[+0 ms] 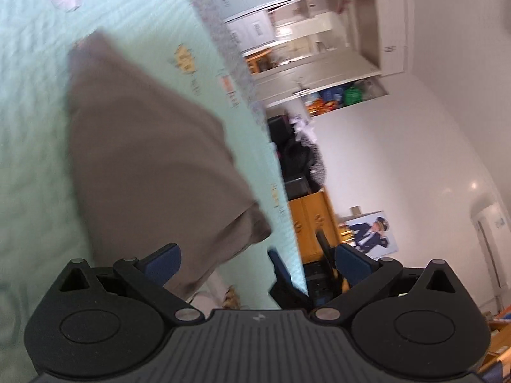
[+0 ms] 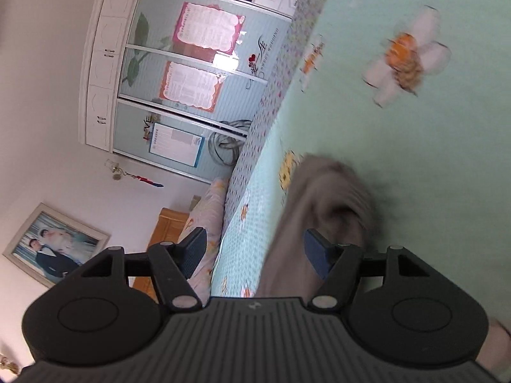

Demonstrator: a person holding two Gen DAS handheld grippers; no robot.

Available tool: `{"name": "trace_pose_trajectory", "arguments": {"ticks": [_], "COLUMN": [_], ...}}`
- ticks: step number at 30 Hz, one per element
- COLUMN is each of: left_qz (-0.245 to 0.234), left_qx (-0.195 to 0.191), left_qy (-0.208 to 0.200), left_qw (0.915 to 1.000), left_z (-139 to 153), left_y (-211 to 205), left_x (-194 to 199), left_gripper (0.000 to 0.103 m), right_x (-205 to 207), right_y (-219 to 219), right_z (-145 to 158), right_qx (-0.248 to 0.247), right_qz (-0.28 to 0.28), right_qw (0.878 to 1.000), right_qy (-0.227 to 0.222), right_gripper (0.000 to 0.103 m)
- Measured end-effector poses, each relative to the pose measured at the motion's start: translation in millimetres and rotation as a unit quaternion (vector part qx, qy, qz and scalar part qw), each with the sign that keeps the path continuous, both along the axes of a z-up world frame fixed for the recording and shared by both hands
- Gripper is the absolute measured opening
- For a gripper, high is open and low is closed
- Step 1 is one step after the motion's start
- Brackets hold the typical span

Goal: Fold clothes

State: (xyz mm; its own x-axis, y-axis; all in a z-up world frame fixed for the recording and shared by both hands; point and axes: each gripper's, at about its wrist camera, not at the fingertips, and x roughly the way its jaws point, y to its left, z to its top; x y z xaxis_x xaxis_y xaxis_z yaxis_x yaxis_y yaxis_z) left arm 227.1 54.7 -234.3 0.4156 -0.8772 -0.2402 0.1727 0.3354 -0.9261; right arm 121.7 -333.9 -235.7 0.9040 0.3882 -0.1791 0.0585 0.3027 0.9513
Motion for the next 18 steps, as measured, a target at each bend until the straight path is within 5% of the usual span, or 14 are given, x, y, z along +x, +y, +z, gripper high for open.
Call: {"name": "trace_pose_trajectory", "arguments": {"ticks": [5,10,16,18], "left_qz": [0.041,0.063,0.074,0.077], "left_qx": [0.036,0.038,0.054,0.054], "left_qy": [0.050,0.058,0.058,0.048], "left_qw": [0.9973,0.9956,0.9941,0.9944], "left_z": [-25,-27,-17,-11], "left_y": [5,15,18,20], "left_x": [-17,-24,-31,-37], "left_gripper": [0.101,0.102,0.102,0.102], "right_x": [-52,-52,-25,-23], "right_y": [25,25,-11,-20], "right_z": [-45,-34,-14,2], "right_qx": [0.036,0.075,0.038,-0.023], "right_qz": [0.022,0.030,-0.018,-0.032], "right_qw": [0.999,0.997,0.999,0.999], "right_qy": [0.018,-0.008,0.018,0.023], "right_gripper": [0.075,0.090,0.090,0.090]}}
